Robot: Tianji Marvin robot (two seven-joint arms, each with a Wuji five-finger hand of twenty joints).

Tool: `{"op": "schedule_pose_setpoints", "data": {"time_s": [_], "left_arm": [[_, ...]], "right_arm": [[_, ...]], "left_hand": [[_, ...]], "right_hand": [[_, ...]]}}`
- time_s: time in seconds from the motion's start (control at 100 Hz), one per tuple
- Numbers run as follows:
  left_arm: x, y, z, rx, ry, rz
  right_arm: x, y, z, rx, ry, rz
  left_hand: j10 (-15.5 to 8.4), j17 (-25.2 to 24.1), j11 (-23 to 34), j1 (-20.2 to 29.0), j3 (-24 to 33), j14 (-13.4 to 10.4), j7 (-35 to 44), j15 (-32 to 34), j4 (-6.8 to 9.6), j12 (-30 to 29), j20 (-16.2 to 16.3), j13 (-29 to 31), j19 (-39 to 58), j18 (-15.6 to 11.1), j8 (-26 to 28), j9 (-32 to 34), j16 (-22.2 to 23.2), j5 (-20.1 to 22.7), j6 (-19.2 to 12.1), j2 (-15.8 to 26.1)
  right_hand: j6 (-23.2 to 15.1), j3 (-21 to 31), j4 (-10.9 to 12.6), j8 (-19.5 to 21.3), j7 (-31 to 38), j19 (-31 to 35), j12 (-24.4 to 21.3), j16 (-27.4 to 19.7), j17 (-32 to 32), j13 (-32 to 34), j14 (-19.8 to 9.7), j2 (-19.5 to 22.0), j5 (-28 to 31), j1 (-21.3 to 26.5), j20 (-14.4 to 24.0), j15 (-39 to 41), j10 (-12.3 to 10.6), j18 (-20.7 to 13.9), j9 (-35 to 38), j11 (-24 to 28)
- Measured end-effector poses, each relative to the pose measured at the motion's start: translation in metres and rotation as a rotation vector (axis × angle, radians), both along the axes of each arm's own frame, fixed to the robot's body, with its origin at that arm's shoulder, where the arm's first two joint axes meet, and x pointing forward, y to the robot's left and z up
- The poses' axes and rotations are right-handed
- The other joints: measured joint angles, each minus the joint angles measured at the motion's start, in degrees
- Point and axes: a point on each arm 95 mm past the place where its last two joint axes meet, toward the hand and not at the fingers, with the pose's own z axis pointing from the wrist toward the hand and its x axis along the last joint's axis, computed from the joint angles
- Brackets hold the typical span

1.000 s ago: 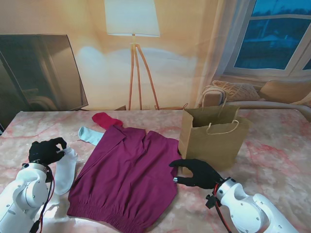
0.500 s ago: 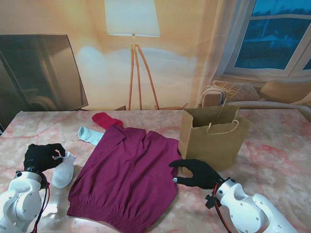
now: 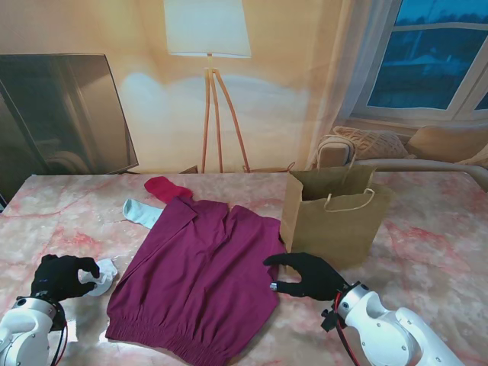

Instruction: Fold the socks and the shorts into the kraft paper bag

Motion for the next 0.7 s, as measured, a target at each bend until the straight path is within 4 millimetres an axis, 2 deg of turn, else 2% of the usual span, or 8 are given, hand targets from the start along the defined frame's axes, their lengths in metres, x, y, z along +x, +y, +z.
{"op": "schedule_pose_setpoints", "data": {"time_s": [0.08, 0.2, 0.24, 0.31, 0.39, 0.5, 0.65, 0.7], "left_arm": [[-0.008, 0.000, 0.000, -0.017, 0.028, -0.015], [-0.019, 0.001, 0.003, -0.017, 0.039, -0.025], [-0.023, 0.001, 0.006, -0.017, 0.053, -0.029], [-0.027, 0.001, 0.012, -0.021, 0.065, -0.033], [-0.029, 0.001, 0.016, -0.048, 0.039, -0.028], [-0.027, 0.002, 0.021, -0.091, -0.032, -0.001], [-0.017, 0.006, 0.019, -0.079, -0.082, 0.048], [-0.012, 0.007, 0.016, -0.070, -0.093, 0.073]], "right_arm": [[-0.002, 0.000, 0.000, -0.002, -0.002, 0.000], [-0.005, -0.001, 0.002, -0.005, -0.009, 0.000], [-0.006, -0.001, 0.002, -0.006, -0.012, 0.000], [-0.008, -0.001, 0.003, -0.005, -0.016, 0.000], [-0.009, 0.000, 0.003, -0.003, -0.018, 0.001], [-0.010, 0.000, 0.002, -0.003, -0.018, 0.002], [-0.010, 0.000, 0.002, -0.002, -0.016, 0.002], [-0.010, 0.001, 0.002, -0.001, -0.015, 0.002]], "left_hand": [[1.8, -2.2, -0.1, -5.6, 2.8, 0.2, -6.8, -2.3, 0.00, -1.3, 0.0, -4.3, -2.8, -0.1, -1.3, -5.5, -0.7, 0.1, 3.5, 0.0], [2.7, -4.6, -1.5, -10.1, 2.6, 1.4, -11.6, -4.2, 0.00, -2.0, 0.0, -9.0, -6.5, -0.8, -2.2, -11.1, -1.5, -1.3, 5.3, 0.0], [3.1, -5.3, -1.8, -11.0, 1.2, 1.5, -12.4, -4.7, 0.00, -2.1, 0.0, -9.9, -7.5, -1.0, -2.2, -12.4, -1.6, -1.2, 5.5, 0.5], [3.9, -5.5, -2.2, -12.4, -5.2, 1.5, -13.8, -5.4, 0.00, -2.1, 0.0, -10.5, -9.0, -1.1, -2.2, -14.5, -2.2, -1.1, 5.5, 6.0], [4.3, -6.0, -2.4, -12.4, -13.4, 1.6, -14.4, -6.1, 0.00, -2.1, 0.0, -11.1, -11.7, -1.2, -2.3, -14.6, -2.2, 1.9, 5.3, 14.3], [4.8, -6.0, -2.6, -10.6, -21.2, 1.6, -10.6, -6.2, 0.00, -2.1, 0.1, -11.8, -13.7, -1.2, -5.5, -15.2, -2.2, 6.8, 4.6, 20.5], [4.8, -5.8, -2.6, -6.1, -22.0, 1.7, -0.7, -6.2, 0.00, -2.1, 2.1, -11.7, -13.2, -1.3, -9.0, -15.1, -2.1, 8.9, 3.9, 21.9], [4.8, -5.2, -2.2, -3.4, -19.8, 1.7, 1.7, -5.6, 0.00, -2.1, 2.2, -11.5, -11.8, -1.3, -7.6, -15.1, -1.7, 6.8, 3.9, 20.3]], "right_hand": [[0.0, 0.0, 0.0, 0.0, 0.0, 0.0, 0.0, 0.0, 0.0, 0.0, 0.0, 0.0, 0.0, 0.0, 0.0, 0.0, 0.0, 0.0, 0.0, 0.0], [0.0, 0.0, 0.0, 0.0, 0.0, 0.0, 0.0, 0.0, 0.0, 0.0, 0.0, 0.0, 0.0, 0.0, 0.0, 0.0, 0.0, 0.0, 0.0, 0.0], [0.0, 0.0, 0.0, 0.0, 0.0, 0.0, 0.0, 0.0, 0.0, 0.0, 0.0, 0.0, 0.0, 0.0, 0.0, 0.0, 0.0, 0.0, 0.0, 0.0], [0.0, 0.0, 0.0, 0.0, 0.0, 0.0, 0.0, 0.0, 0.0, 0.0, 0.0, 0.0, 0.0, 0.0, 0.0, 0.0, 0.0, 0.0, 0.0, 0.0], [0.0, 0.0, 0.0, 0.0, 0.0, 0.0, 0.0, 0.0, 0.0, 0.0, 0.0, 0.0, 0.0, 0.0, 0.0, 0.0, 0.0, 0.0, 0.0, 0.0], [0.0, 0.0, 0.0, 0.0, 0.0, 0.0, 0.0, 0.0, 0.0, 0.0, 0.0, 0.0, 0.0, 0.0, 0.0, 0.0, 0.0, 0.0, 0.0, 0.0], [0.0, 0.0, 0.0, 0.0, 0.0, 0.0, 0.0, 0.0, 0.0, 0.0, 0.0, 0.0, 0.0, 0.0, 0.0, 0.0, 0.0, 0.0, 0.0, 0.0], [0.0, 0.0, 0.0, 0.0, 0.0, 0.0, 0.0, 0.0, 0.0, 0.0, 0.0, 0.0, 0.0, 0.0, 0.0, 0.0, 0.0, 0.0, 0.0, 0.0]]}}
